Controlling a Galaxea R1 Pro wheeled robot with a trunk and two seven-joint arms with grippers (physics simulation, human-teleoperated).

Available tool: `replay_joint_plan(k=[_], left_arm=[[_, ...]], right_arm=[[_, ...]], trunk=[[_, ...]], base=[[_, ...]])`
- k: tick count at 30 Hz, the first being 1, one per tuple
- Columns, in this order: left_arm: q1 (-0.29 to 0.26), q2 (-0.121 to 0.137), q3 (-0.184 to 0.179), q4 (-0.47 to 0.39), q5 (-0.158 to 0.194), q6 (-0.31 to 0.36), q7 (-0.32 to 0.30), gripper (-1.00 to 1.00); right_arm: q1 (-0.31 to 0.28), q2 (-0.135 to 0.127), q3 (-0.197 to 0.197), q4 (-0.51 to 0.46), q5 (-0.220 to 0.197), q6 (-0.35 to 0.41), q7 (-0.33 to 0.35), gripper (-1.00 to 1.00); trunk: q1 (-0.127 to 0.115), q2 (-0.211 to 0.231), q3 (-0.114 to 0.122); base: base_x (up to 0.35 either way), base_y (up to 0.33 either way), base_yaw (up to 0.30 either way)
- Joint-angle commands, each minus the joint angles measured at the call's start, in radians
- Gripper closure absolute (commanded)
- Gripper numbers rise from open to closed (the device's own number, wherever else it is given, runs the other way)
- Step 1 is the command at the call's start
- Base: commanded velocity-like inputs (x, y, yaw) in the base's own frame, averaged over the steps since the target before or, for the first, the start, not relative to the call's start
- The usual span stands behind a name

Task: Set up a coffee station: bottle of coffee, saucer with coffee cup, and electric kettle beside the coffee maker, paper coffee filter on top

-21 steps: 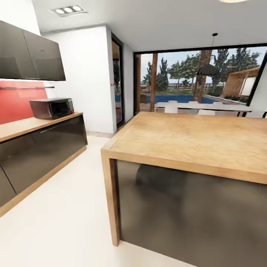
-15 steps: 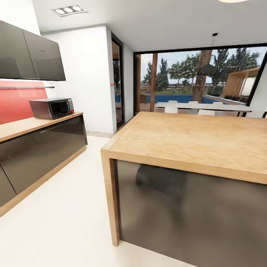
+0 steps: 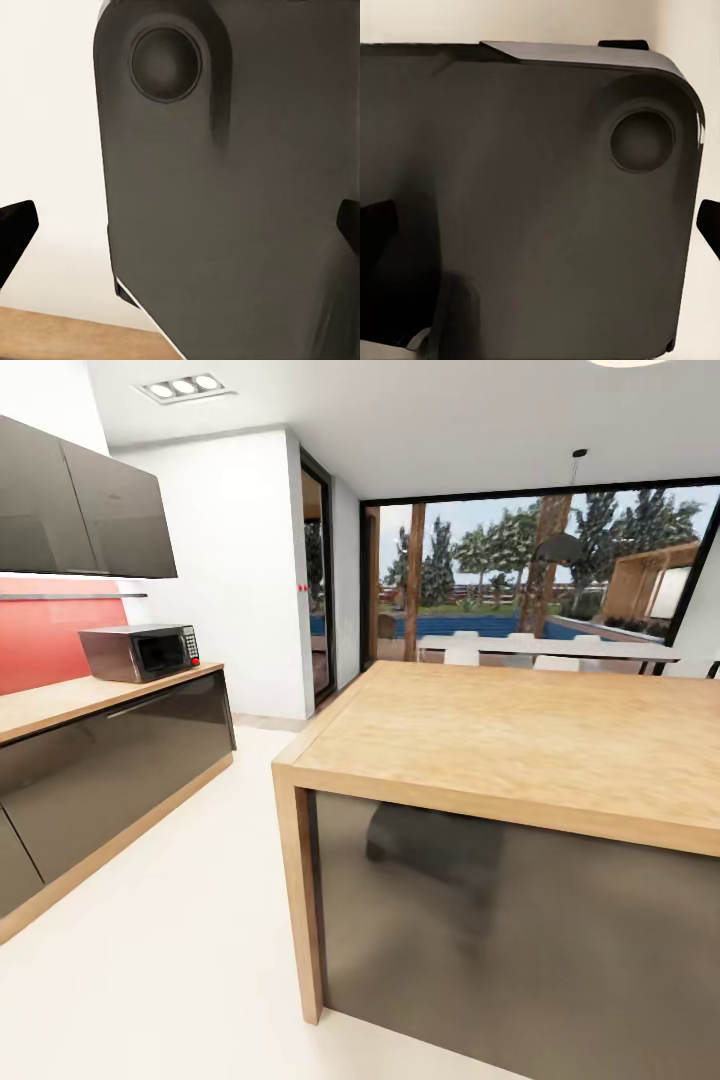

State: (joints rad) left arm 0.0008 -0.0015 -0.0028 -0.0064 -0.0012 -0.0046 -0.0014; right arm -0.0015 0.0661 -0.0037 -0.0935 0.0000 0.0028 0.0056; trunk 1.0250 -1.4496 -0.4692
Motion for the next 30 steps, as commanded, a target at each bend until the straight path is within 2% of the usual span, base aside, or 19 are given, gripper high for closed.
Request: replay_joint_plan(k=[1,21,30], left_arm=[[0.0,0.0,0.0,0.0,0.0,0.0,0.0,-1.0],[0.0,0.0,0.0,0.0,0.0,0.0,0.0,-1.0],[0.0,-0.003,0.0,-0.001,0.01,-0.001,0.0,-1.0]], right_arm=[[0.0,0.0,-0.001,-0.001,0.0,0.0,0.001,-1.0],[0.0,0.003,0.001,-0.024,-0.002,-0.001,0.005,-1.0],[-0.001,-0.002,0.0,-0.024,0.0,-0.001,0.005,-1.0]], trunk=[[0.0,0.0,-0.001],[0.0,0.0,-0.001],[0.0,0.0,-0.001]], base=[[0.0,0.0,-0.062],[0.0,0.0,-0.256],[0.0,0.0,-0.268]])
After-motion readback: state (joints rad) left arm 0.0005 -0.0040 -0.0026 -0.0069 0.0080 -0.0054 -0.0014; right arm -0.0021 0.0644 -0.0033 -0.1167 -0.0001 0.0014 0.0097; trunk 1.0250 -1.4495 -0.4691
